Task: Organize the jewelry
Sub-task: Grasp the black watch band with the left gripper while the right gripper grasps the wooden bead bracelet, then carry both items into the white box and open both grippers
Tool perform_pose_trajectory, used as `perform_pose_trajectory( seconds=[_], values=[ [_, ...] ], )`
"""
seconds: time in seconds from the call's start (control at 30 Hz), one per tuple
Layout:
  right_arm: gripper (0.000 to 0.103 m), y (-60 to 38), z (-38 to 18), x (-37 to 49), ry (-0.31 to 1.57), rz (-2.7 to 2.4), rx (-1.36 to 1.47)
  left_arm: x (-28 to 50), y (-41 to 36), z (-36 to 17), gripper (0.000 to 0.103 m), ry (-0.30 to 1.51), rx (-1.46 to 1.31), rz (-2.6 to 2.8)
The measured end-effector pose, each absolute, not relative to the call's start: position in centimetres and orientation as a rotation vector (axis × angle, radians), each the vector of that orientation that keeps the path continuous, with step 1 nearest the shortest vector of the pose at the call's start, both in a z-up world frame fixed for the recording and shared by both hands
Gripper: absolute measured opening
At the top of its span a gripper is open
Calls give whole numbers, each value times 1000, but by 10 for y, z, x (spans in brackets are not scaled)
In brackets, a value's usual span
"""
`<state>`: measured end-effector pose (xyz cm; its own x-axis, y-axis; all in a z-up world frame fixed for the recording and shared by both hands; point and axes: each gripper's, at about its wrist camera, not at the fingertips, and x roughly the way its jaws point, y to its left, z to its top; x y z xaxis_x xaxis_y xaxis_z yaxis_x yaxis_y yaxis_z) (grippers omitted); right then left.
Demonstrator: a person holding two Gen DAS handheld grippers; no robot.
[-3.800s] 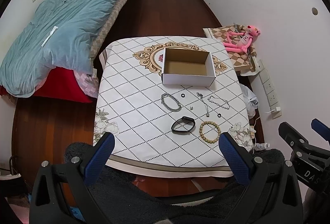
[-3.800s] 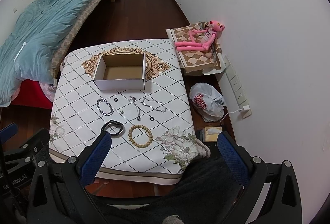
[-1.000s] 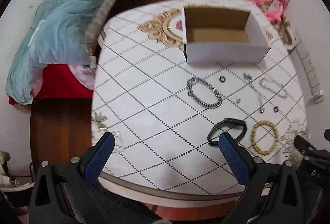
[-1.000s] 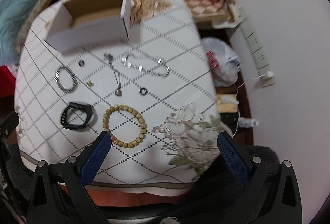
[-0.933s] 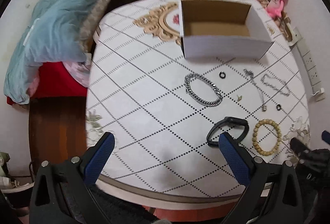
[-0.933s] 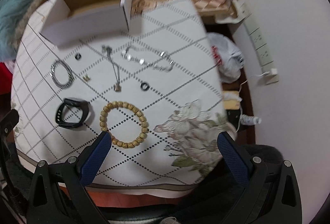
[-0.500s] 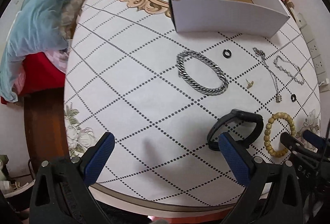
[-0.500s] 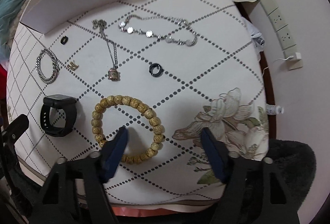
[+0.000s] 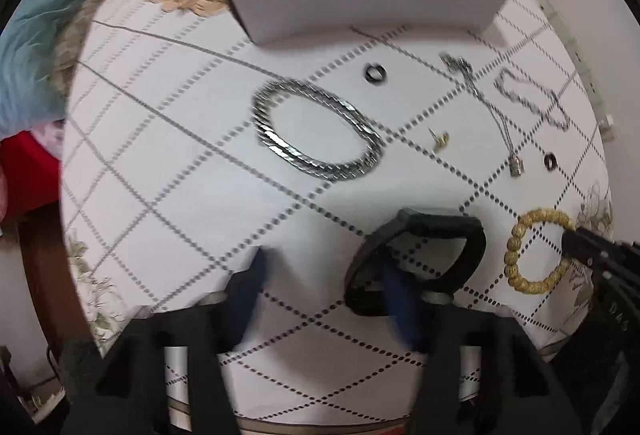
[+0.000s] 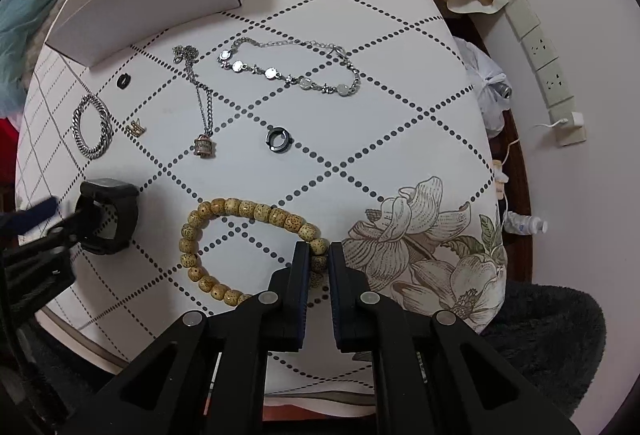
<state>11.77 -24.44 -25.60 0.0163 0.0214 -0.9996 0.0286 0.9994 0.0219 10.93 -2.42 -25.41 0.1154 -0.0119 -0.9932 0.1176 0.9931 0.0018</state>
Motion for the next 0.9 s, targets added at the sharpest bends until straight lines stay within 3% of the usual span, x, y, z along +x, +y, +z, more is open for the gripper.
perform_pose_trajectory(
  seconds=[0.1, 0.2, 0.5, 0.9],
  values=[
    [11, -249, -260, 123, 1558, -3, 21, 107, -28, -253, 8, 1439, 78, -110],
    [11, -251, -262, 125, 1558, -5, 7, 104, -26, -254, 4, 1422, 62, -98],
    [9, -241, -242, 116, 1517, 42, 128, 88, -7, -236, 2, 1381, -14, -82],
    [9, -214, -141, 145, 1331, 196, 169, 120, 12, -166, 3, 1265, -105, -95]
  ],
)
